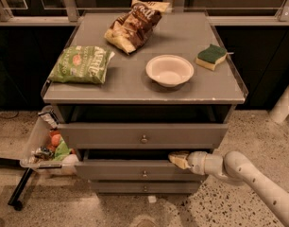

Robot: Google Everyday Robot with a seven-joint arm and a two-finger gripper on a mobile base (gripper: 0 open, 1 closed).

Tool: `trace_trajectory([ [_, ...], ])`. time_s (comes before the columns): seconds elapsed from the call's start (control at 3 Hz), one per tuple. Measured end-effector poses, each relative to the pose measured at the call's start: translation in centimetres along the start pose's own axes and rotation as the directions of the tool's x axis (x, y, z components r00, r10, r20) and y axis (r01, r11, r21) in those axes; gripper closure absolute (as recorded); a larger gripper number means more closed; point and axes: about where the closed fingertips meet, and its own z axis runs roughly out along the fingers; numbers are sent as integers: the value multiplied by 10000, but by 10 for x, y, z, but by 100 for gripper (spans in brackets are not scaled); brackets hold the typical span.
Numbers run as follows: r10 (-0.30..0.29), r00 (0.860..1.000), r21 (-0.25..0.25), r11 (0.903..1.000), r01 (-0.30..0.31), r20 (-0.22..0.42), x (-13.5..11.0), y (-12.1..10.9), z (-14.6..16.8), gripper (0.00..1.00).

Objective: Open middle drawer

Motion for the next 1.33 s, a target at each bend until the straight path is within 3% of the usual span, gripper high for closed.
trace_trajectory([
  [0.33, -41, 9995, -223, 9997, 35, -298, 2, 7, 3, 100],
  [0.67, 720, 9893, -585, 9951, -799, -1267, 21, 23, -7, 100],
  [1.0, 724, 9892, -585, 9950, -804, -1271, 19, 23, -6, 100],
  [1.33, 1742, 9639, -578, 9802, -1893, -2013, 34, 38, -20, 100],
])
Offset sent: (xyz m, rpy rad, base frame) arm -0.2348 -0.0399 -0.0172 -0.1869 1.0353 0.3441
